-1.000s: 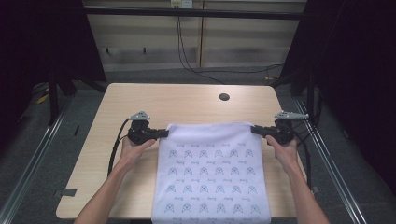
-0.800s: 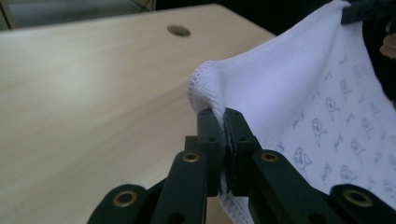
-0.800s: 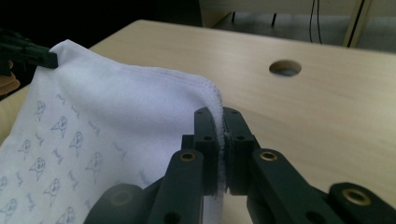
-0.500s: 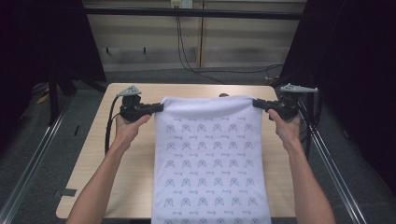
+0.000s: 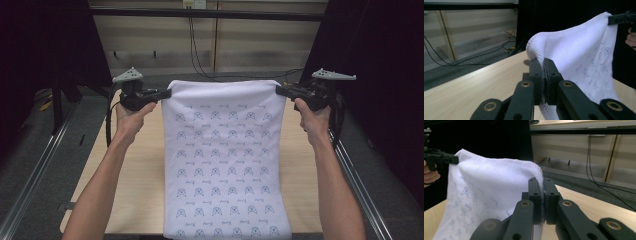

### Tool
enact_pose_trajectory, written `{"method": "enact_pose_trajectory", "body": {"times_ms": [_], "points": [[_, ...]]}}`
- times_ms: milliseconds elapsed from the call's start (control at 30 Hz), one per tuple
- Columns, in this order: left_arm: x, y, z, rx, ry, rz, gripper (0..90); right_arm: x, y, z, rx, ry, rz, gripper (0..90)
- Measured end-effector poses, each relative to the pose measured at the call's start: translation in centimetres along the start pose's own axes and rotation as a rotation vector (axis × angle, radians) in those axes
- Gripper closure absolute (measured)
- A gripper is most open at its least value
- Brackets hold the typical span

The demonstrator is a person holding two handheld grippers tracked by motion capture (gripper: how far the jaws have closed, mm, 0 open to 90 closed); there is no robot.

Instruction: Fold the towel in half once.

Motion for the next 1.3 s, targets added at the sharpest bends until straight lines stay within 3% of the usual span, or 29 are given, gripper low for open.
{"method": "enact_pose_trajectory", "body": {"times_ms": [33,67,133,200,233,267,300,333,367,467,567,600,633,700,800,867,933,967,1000,1067,1200,1300], "points": [[0.4,-0.6,-0.3,-0.003,-0.003,-0.002,87.1,0.3,-0.3,0.6,0.016,0.012,0.018,87.0],[0.9,-2.5,-0.7,-0.005,-0.001,0.044,87.1,1.0,-1.2,2.0,0.043,0.039,0.046,86.9],[1.3,-3.3,-1.1,-0.017,-0.003,0.055,87.0,1.5,-1.7,2.8,0.064,0.045,0.066,87.0],[2.2,-5.1,-1.9,-0.003,-0.036,0.072,87.0,2.7,-2.8,4.3,0.090,0.064,0.089,87.0],[2.7,-5.9,-2.4,0.000,-0.052,0.067,87.0,4.2,-3.8,5.7,0.103,0.077,0.096,87.0],[3.6,-7.5,-3.3,0.008,-0.071,0.090,87.0,4.9,-4.3,6.3,0.106,0.082,0.103,87.0],[3.6,-7.5,-3.3,0.008,-0.071,0.090,87.1,4.9,-4.3,6.3,0.106,0.082,0.103,87.0],[4.9,-9.4,-5.1,0.024,-0.119,0.099,87.0,6.4,-5.2,7.4,0.106,0.094,0.106,87.0],[4.9,-9.4,-5.1,0.024,-0.119,0.099,87.1,6.4,-5.2,7.4,0.106,0.094,0.106,87.0],[5.9,-11.4,-6.4,0.035,-0.157,0.112,87.0,8.4,-7.5,9.7,0.121,0.101,0.125,87.2],[6.4,-15.6,-7.1,0.075,-0.144,0.195,87.1,9.4,-10.6,11.7,0.092,0.110,0.145,87.3],[6.5,-16.4,-7.2,0.093,-0.156,0.197,87.1,9.6,-12.3,12.4,0.054,0.134,0.177,87.3],[6.6,-17.7,-7.4,0.105,-0.164,0.238,87.1,9.6,-13.3,12.8,0.046,0.139,0.202,87.3],[7.1,-19.1,-7.9,0.096,-0.168,0.284,87.0,10.2,-15.7,14.0,0.021,0.155,0.252,87.3],[8.0,-20.9,-8.9,0.083,-0.196,0.336,86.9,11.3,-17.3,14.9,-0.002,0.173,0.299,87.3],[8.3,-22.6,-9.3,0.116,-0.202,0.368,86.9,11.9,-17.9,15.8,-0.006,0.193,0.326,87.3],[7.8,-24.6,-9.3,0.093,-0.159,0.469,86.9,11.9,-18.6,16.3,0.014,0.201,0.374,87.2],[7.4,-25.2,-9.1,0.106,-0.159,0.495,86.9,11.7,-19.0,16.5,0.004,0.225,0.407,87.2],[7.1,-25.4,-8.8,0.110,-0.146,0.507,86.9,11.4,-19.5,16.6,0.020,0.228,0.444,87.2],[6.5,-25.8,-8.3,0.106,-0.128,0.541,87.0,10.9,-20.3,16.8,0.007,0.257,0.493,87.2],[5.8,-26.6,-7.7,0.113,-0.105,0.589,87.0,9.9,-22.2,16.7,0.003,0.258,0.584,87.2],[5.5,-26.6,-7.5,0.096,-0.097,0.586,87.2,9.2,-22.9,16.6,-0.007,0.267,0.606,87.2]]}}
Point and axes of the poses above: each handheld gripper's, and its own axes: x roughly backward along the jaws, y roughly out of its top, z roughly to its left, the point moved 6 cm from there along -x, roughly forward along the jaws, and after that the axes turned 13 degrees about x, right-handed, at the moved point
